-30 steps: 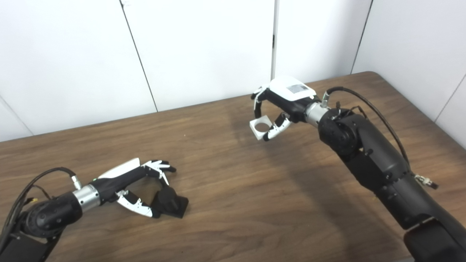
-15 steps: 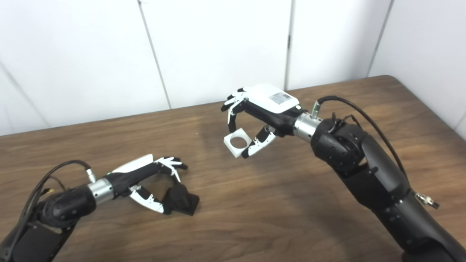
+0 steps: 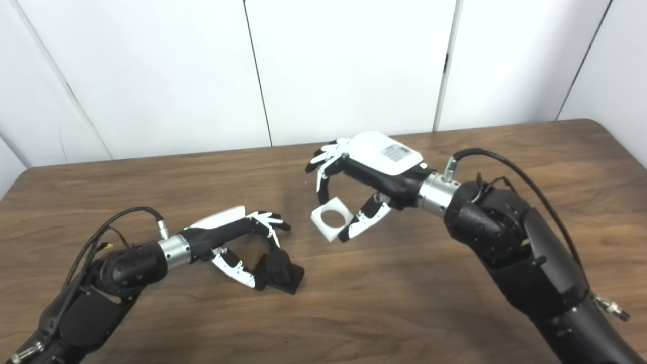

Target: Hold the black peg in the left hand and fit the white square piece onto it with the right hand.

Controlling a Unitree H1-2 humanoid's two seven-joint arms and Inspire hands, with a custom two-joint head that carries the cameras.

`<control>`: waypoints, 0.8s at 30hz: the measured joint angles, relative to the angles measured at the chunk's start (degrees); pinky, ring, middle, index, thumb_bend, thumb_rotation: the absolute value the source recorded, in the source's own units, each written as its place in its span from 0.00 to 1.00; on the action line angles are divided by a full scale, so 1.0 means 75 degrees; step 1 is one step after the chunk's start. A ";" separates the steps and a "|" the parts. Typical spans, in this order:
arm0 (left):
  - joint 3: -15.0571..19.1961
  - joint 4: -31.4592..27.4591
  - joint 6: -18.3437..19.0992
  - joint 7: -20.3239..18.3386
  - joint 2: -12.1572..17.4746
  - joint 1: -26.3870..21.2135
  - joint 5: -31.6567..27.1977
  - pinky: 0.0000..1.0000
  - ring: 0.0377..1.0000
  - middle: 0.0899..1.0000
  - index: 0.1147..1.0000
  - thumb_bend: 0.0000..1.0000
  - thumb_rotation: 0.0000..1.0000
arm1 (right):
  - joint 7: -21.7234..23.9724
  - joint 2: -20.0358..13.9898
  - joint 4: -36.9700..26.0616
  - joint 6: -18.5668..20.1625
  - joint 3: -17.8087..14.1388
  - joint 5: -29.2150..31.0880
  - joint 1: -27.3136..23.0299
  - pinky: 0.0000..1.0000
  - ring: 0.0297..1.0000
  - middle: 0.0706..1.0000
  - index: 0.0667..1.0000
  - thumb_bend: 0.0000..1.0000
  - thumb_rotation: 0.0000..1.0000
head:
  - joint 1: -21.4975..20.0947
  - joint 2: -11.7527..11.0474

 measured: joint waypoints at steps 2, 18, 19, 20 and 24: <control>0.0002 0.0000 0.0037 0.0000 -0.0036 -0.0002 0.0014 1.00 1.00 0.91 0.42 0.52 0.08 | 0.0020 0.0114 -0.0003 0.0000 0.0011 0.0022 0.0000 0.91 0.88 0.79 0.44 0.52 0.14 | 0.0094 0.0012; -0.0007 -0.0004 0.0285 0.0000 -0.0255 -0.0063 0.0182 1.00 0.99 0.91 0.42 0.52 0.08 | 0.0521 0.0651 -0.0124 0.0045 0.0412 0.0059 0.0001 0.93 0.89 0.81 0.44 0.52 0.14 | 0.0540 0.0141; -0.0008 -0.0004 0.0287 0.0000 -0.0258 -0.0065 0.0183 1.00 0.99 0.91 0.42 0.52 0.08 | 0.0532 0.0719 -0.0111 0.0043 0.0447 0.0053 0.0001 0.93 0.89 0.81 0.44 0.52 0.14 | 0.0551 0.0152; -0.0011 -0.0004 0.0290 0.0000 -0.0264 -0.0066 0.0185 1.00 0.99 0.91 0.42 0.52 0.08 | 0.0534 0.0791 -0.0086 0.0037 0.0502 0.0042 0.0000 0.93 0.89 0.80 0.44 0.52 0.14 | 0.0563 0.0164; -0.0011 -0.0005 0.0296 0.0000 -0.0281 -0.0067 0.0200 1.00 0.99 0.91 0.42 0.52 0.08 | 0.0542 0.0995 0.0258 0.0019 0.0622 -0.0038 -0.0001 0.92 0.89 0.80 0.44 0.52 0.14 | 0.0575 0.0164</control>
